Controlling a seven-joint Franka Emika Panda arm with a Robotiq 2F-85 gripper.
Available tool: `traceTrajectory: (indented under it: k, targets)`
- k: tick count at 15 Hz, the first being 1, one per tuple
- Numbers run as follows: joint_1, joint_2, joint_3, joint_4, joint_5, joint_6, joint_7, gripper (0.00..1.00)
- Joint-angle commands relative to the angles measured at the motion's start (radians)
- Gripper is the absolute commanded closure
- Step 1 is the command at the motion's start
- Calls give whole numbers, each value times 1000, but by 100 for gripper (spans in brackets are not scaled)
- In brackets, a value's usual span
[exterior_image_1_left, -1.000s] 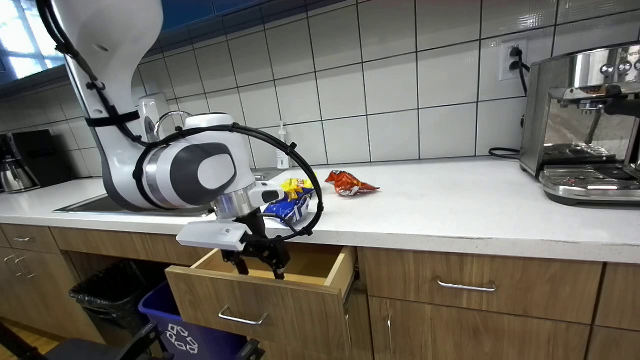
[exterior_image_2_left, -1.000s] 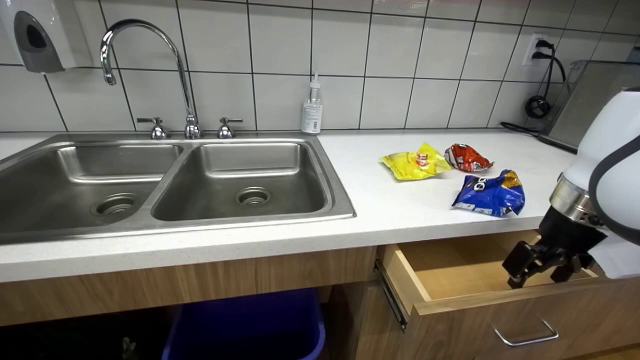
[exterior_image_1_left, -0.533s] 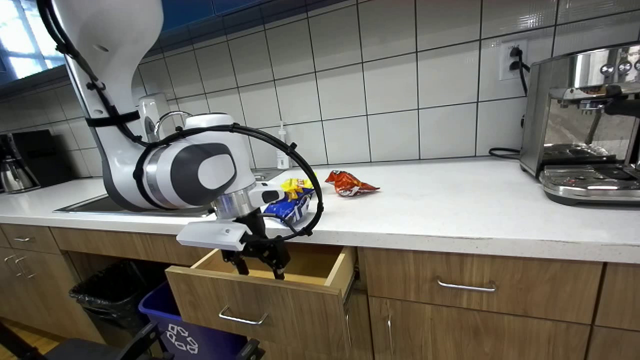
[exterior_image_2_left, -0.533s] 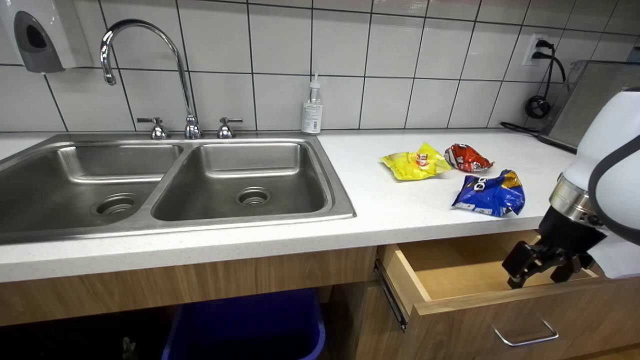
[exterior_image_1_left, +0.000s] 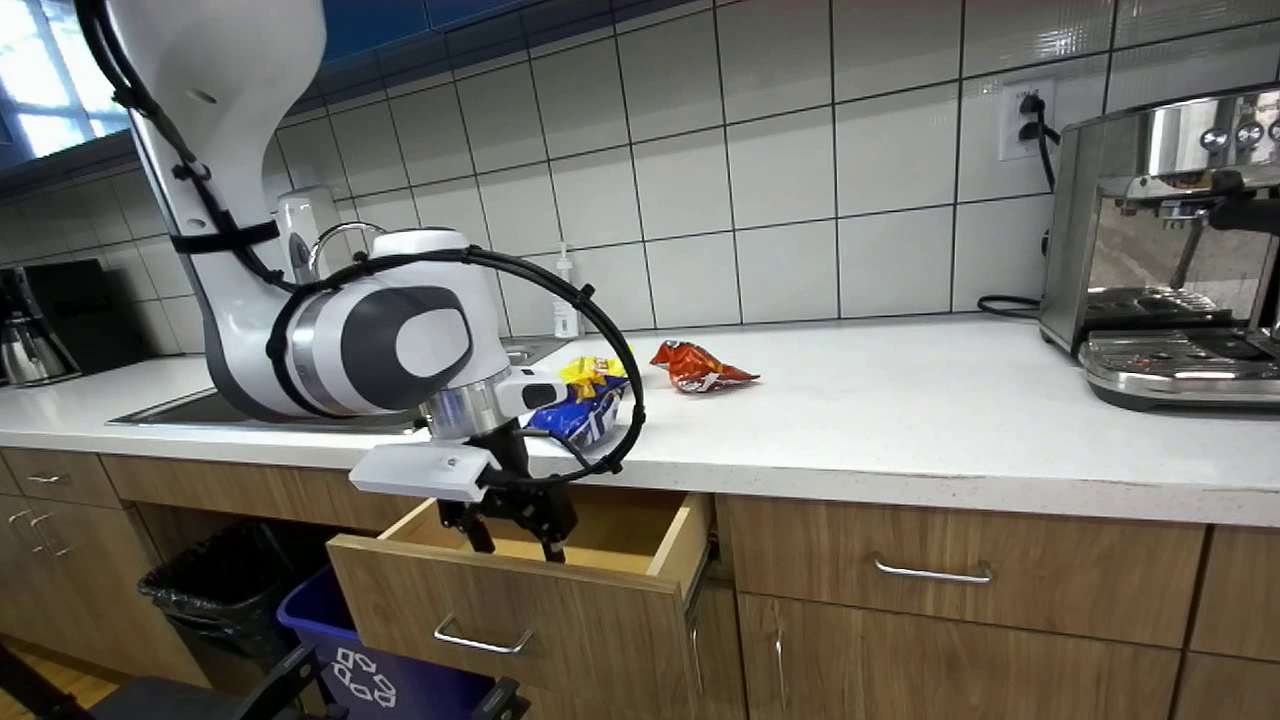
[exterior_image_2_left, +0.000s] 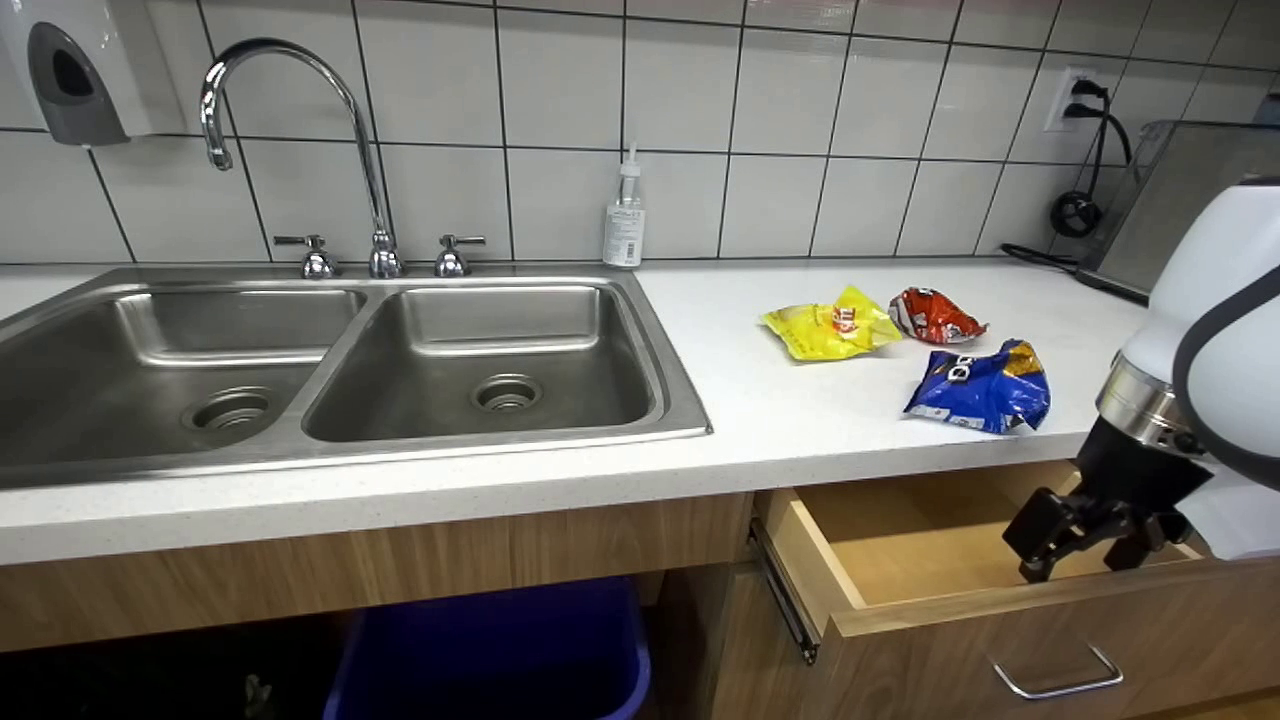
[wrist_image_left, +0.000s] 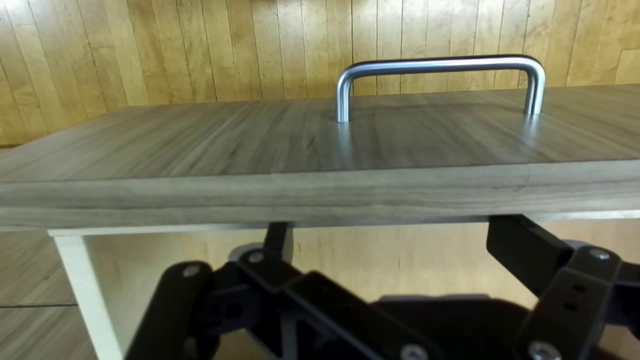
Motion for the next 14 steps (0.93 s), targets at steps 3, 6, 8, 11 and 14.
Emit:
traceTrajectory:
  k: [3, 6, 8, 11, 14]
  targets:
    - [-11, -6, 29, -10, 11, -60, 27, 0]
    - [-9, -7, 26, -10, 9, -69, 29, 0]
    - [-13, -9, 30, -10, 11, -78, 27, 0]
    - [-14, -9, 33, -10, 10, -91, 27, 0]
    - [-16, -10, 36, -10, 7, -108, 24, 0]
